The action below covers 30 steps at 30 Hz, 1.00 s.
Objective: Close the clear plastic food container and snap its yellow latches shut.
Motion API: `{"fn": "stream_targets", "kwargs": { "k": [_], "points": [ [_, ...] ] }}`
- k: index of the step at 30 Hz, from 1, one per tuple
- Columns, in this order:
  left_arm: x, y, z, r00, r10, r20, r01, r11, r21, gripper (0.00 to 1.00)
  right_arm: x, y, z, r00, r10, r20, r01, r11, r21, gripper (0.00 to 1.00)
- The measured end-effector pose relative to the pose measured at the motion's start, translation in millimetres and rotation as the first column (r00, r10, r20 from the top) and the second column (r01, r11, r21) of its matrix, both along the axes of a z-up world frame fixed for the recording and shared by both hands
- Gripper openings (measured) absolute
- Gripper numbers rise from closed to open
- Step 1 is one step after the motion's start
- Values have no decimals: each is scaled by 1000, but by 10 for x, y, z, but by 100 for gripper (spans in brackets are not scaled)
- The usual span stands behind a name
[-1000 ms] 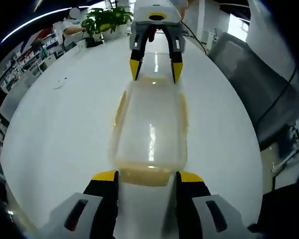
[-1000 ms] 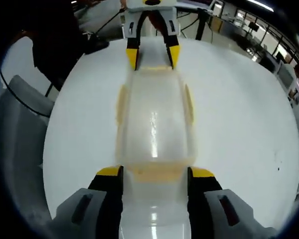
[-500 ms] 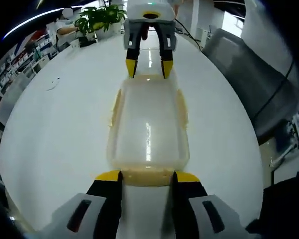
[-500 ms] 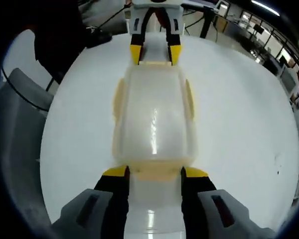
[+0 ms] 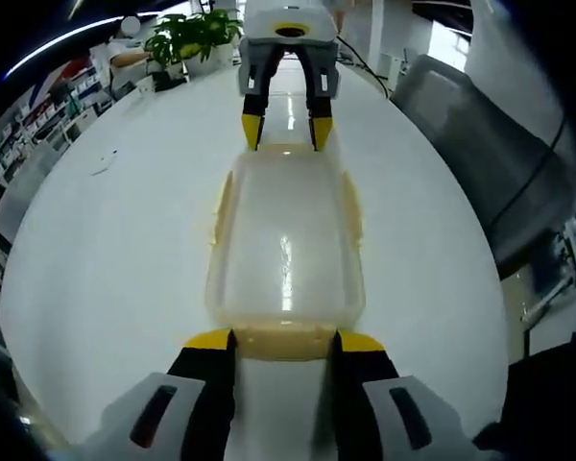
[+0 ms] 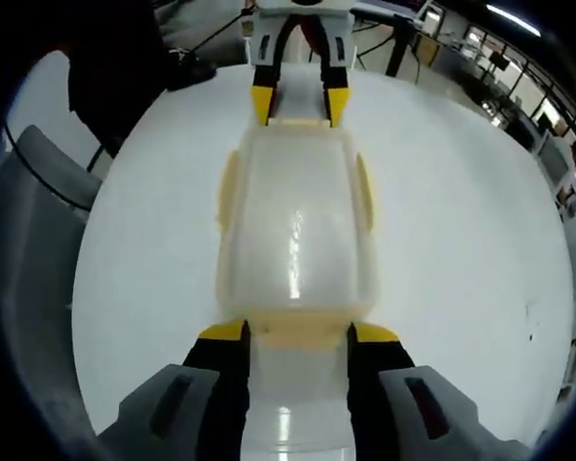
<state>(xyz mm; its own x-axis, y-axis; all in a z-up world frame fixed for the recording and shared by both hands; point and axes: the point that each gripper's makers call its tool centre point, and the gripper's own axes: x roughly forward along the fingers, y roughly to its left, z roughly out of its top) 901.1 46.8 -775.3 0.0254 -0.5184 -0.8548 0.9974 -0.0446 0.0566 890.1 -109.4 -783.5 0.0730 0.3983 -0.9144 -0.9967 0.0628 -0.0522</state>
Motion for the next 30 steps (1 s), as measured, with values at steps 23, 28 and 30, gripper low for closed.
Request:
{"fn": "stream_targets", "kwargs": {
  "k": [23, 28, 30],
  "points": [
    [-181, -269, 967, 998, 41, 43, -41, 999, -4, 33, -116, -273, 898, 998, 51, 35, -54, 994, 92, 36],
    [-218, -561, 1092, 997, 37, 64, -36, 999, -11, 33, -146, -561, 1030, 998, 54, 38, -57, 994, 95, 36],
    [-233, -691, 1115, 997, 40, 64, -39, 999, -20, 33, -159, -693, 1062, 998, 56, 39, -60, 994, 92, 36]
  ]
}}
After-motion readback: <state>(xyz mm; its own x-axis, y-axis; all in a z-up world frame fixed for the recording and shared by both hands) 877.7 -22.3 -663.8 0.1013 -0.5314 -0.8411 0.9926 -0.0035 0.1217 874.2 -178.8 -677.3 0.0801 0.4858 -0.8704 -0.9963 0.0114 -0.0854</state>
